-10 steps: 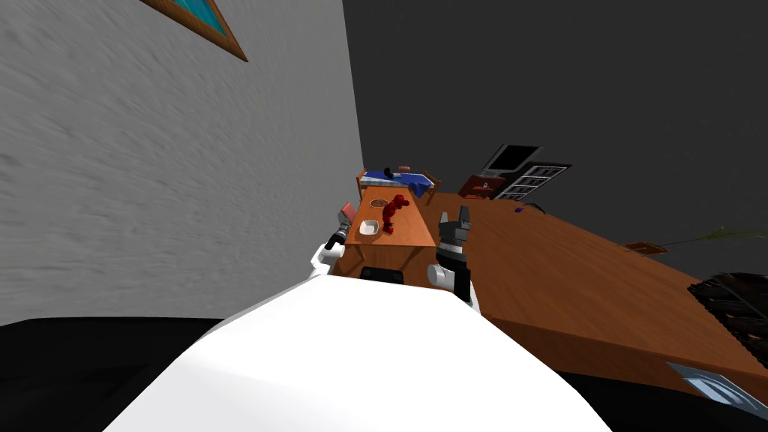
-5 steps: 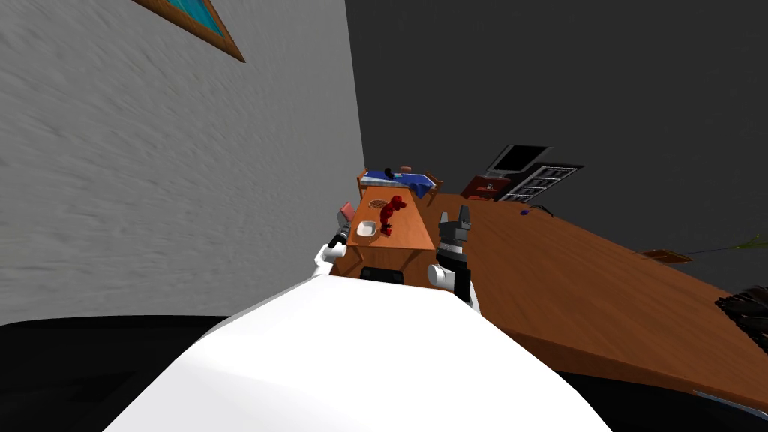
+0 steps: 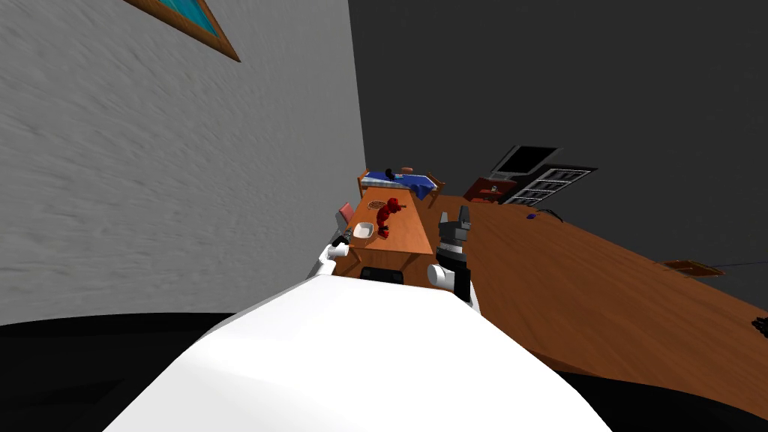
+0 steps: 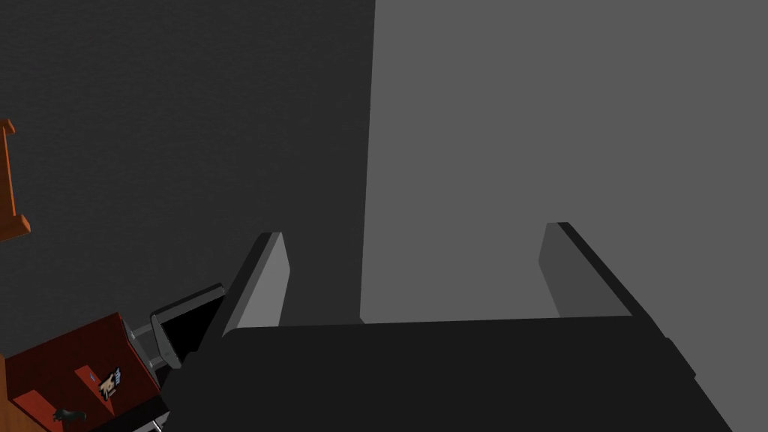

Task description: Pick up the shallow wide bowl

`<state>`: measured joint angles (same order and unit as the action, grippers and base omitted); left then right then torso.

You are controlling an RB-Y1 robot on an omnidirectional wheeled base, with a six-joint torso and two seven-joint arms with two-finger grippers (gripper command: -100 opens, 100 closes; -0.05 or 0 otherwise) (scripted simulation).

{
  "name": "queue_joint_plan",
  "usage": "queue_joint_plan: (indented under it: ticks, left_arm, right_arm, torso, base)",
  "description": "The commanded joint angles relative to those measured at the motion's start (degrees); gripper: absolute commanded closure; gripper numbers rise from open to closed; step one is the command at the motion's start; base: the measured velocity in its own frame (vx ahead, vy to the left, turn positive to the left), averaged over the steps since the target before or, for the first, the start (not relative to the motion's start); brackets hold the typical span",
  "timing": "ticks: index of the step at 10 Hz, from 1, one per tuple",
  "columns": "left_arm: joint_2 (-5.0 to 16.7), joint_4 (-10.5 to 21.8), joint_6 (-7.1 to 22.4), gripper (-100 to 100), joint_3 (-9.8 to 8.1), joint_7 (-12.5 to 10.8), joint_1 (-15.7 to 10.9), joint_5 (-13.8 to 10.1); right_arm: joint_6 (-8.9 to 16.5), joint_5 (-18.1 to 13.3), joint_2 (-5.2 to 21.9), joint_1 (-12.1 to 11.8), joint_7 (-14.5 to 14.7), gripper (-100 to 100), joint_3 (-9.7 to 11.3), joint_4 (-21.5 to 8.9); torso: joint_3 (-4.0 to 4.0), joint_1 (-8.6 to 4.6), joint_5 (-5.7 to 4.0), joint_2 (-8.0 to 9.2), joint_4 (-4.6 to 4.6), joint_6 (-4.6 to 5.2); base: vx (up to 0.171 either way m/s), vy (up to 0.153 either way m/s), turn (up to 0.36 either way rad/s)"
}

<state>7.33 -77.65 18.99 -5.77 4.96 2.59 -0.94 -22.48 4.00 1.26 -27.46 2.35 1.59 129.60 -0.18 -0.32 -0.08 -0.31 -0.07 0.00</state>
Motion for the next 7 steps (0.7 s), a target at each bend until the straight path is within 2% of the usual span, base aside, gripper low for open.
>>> queue_joint_plan:
  ticks: [1,3,4,6,7]
  left_arm:
    - [-0.9,0.5,1.9,-100,0.04,-0.1,0.5,-0.1]
    - [-2.0,2.5,3.5,-100,-0.12,-0.3,0.0,-0.3]
    - [-3.7,4.1,4.8,-100,-0.24,-0.4,-0.3,-0.4]
    - [-5.5,5.3,5.6,-100,-0.29,-0.4,-0.2,-0.5]
    - [-4.6,5.1,5.1,-100,-0.26,-0.4,-0.4,-0.7]
  right_arm:
    - [0.0,0.0,0.0,0.0,0.0,0,0.0,0.0]
    - [0.0,0.0,0.0,0.0,0.0,0,0.0,0.0]
    - [0.0,0.0,0.0,0.0,0.0,0,0.0,0.0]
    - [0.0,0.0,0.0,0.0,0.0,0,0.0,0.0]
    - [0.0,0.0,0.0,0.0,0.0,0,0.0,0.0]
  torso:
    - [0.00,0.00,0.00,0.00,0.00,0.00]
    - [-0.01,0.05,0.00,-0.01,0.00,-0.01]
    - [0.01,0.10,0.02,0.02,0.00,0.00]
    - [0.01,0.10,0.02,0.02,0.00,0.00]
    - [0.04,0.13,0.02,0.07,0.02,0.00]
  base:
    - [0.081,-0.084,0.038]
    - [0.073,-0.066,0.038]
    - [0.064,-0.062,0.027]
    - [0.060,-0.058,0.011]
    - [0.020,-0.021,0.002]
